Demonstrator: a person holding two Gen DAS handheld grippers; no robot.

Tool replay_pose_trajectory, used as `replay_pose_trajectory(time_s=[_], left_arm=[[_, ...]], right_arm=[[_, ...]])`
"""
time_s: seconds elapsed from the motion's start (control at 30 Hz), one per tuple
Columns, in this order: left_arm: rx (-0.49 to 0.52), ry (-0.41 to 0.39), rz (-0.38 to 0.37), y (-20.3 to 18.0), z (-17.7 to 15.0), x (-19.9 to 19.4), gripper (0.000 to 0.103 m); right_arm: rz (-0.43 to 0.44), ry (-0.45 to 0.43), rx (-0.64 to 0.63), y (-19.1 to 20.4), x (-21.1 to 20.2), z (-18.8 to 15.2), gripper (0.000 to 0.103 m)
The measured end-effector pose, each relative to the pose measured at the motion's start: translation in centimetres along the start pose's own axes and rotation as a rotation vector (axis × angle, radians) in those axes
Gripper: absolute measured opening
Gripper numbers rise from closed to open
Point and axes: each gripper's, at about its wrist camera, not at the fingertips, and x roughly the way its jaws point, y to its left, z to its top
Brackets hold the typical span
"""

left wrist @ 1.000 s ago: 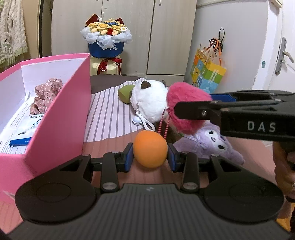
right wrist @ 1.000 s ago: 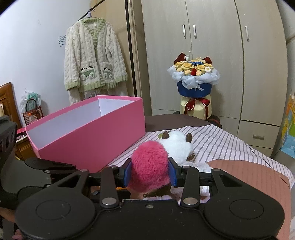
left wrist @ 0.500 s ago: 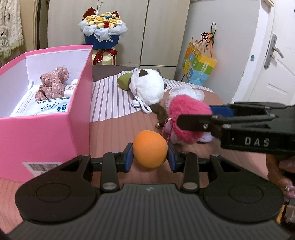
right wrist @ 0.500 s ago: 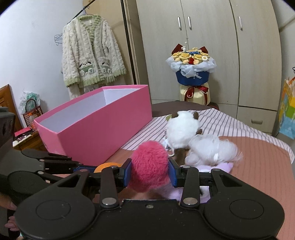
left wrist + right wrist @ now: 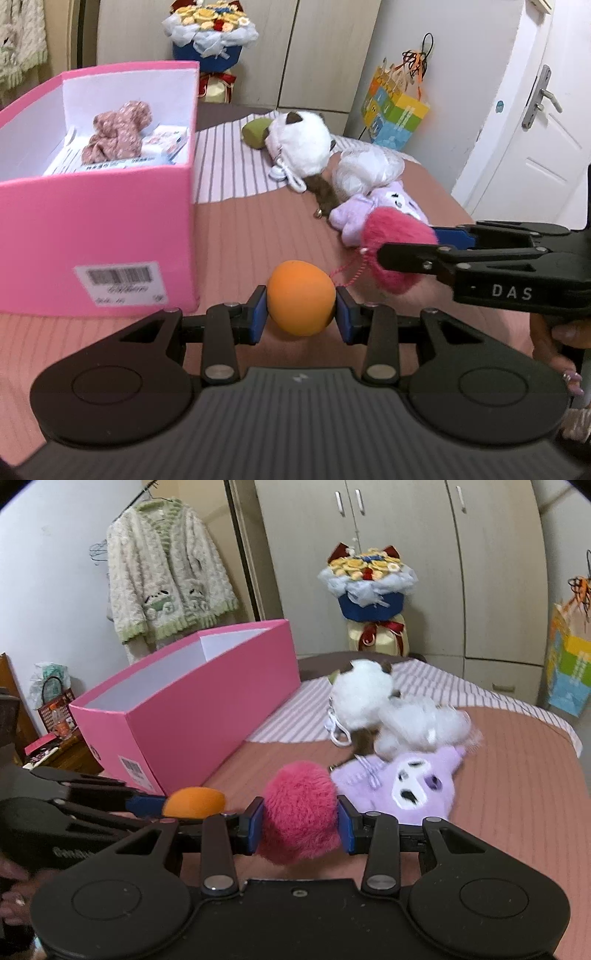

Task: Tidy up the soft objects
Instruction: 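Lift the orange ball and pink pom-pom and carry both toward the pink box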

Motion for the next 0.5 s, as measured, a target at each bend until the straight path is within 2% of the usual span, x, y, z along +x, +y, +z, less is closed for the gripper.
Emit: replay_pose_trajectory(time_s=[0.27,0.5], left_arm=[[0.024,0.052,-0.022,1.5,-0.1,-2.7,0.037],[0.015,0.142,-0.067,3.5,-0.2,-5.7,0.037]], right_arm=[[0.017,0.091,-0.04,1.3,-1.3,-0.6,0.045],[0.113,0.183,-0.03,3.1,-1.7,0.3,0.045]])
